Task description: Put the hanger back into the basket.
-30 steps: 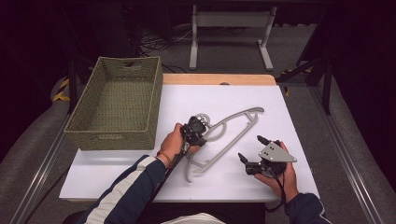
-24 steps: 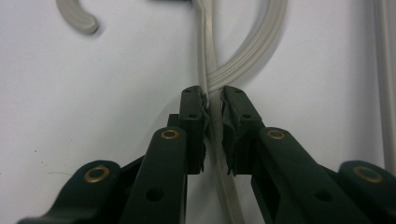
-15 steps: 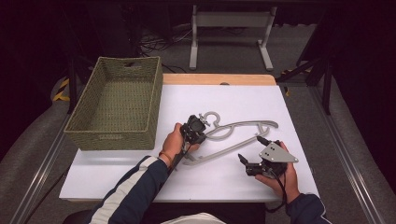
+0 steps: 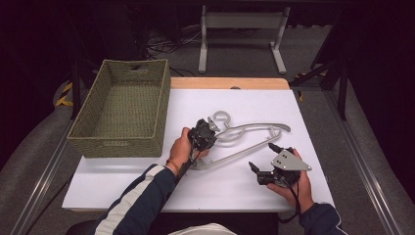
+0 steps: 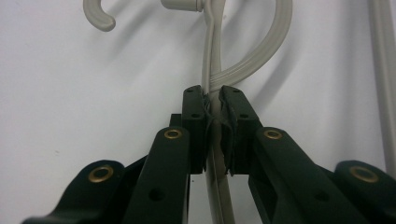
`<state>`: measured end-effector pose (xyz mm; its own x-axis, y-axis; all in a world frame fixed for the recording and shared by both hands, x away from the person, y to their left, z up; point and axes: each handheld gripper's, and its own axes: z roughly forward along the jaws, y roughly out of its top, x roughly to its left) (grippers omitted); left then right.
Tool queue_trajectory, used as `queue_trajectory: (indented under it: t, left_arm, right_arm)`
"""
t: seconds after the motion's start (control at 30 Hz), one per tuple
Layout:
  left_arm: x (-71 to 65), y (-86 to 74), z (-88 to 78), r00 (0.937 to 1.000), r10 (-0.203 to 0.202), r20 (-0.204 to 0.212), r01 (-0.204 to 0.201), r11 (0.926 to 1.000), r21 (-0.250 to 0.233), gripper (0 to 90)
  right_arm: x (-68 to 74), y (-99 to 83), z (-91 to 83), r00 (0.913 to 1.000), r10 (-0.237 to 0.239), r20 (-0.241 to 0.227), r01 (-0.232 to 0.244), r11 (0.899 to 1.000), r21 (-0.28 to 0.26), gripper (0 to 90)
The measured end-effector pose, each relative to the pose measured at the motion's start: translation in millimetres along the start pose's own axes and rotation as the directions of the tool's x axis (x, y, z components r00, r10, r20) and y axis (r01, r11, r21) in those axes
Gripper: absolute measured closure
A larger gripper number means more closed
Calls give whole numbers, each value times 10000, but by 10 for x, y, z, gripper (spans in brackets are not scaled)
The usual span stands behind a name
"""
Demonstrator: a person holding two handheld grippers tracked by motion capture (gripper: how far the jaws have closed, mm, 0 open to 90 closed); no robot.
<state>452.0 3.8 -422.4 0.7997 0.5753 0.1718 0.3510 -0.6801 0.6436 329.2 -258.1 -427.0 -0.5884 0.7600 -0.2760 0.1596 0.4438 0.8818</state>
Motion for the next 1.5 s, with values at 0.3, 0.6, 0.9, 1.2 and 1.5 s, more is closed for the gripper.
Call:
queue_trajectory:
  t: [0.3, 0.6, 0.9, 1.2, 1.5]
  left_arm:
    - [-24, 51, -318, 9939, 614, -919, -735, 9882, -1347, 823]
    - [235, -62, -45, 9970, -685, 364, 678, 9975, 195, 812]
    - [213, -83, 139, 9920, -495, 1162, 307, 9869, 1583, 806]
    - [329, 29, 223, 9877, -503, 1481, 105, 9661, 2581, 646]
    - [368, 135, 282, 9823, -338, 1842, -253, 9507, 3091, 684]
  right_arm:
    - [17, -29, 51, 9993, 161, -345, -155, 9997, 181, 117]
    - [40, -67, 115, 9980, 72, -624, -42, 9989, 475, 117]
    - [37, -79, 125, 9962, 156, -856, -102, 9980, 628, 115]
    - [40, -86, 138, 9951, 72, -982, -6, 9978, 666, 112]
    - [-46, -59, 88, 9976, 419, -552, -408, 9990, 202, 112]
